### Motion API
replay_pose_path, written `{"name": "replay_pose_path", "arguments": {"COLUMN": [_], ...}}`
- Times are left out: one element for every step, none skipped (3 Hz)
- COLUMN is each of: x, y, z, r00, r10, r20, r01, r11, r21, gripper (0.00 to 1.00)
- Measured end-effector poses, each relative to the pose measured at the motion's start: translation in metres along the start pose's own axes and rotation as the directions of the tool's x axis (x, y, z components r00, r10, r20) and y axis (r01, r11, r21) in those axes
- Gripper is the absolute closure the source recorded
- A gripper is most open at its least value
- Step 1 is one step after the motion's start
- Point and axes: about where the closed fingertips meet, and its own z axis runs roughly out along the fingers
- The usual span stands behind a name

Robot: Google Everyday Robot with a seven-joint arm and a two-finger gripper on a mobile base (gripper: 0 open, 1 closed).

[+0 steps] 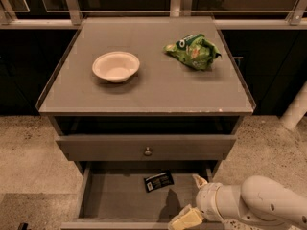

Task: Pick rxbar chocolate from middle drawer and place on counter

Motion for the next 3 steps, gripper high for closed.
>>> {"name": "replay_pose_path", "arguments": {"x": [0.008,0.006,0.001], "y": [-0.002,-0.013,-0.017], "z": [0.005,0.028,0.07], "r00": [0.999,0.993,0.979], "r10": [0.013,-0.01,-0.026], "r20": [0.032,0.119,0.203], "r01": [-0.014,0.006,0.029], "r11": [0.9996,0.9994,0.9994], "r21": [0.023,0.033,-0.016], "gripper": [0.0,0.0,0.0]}}
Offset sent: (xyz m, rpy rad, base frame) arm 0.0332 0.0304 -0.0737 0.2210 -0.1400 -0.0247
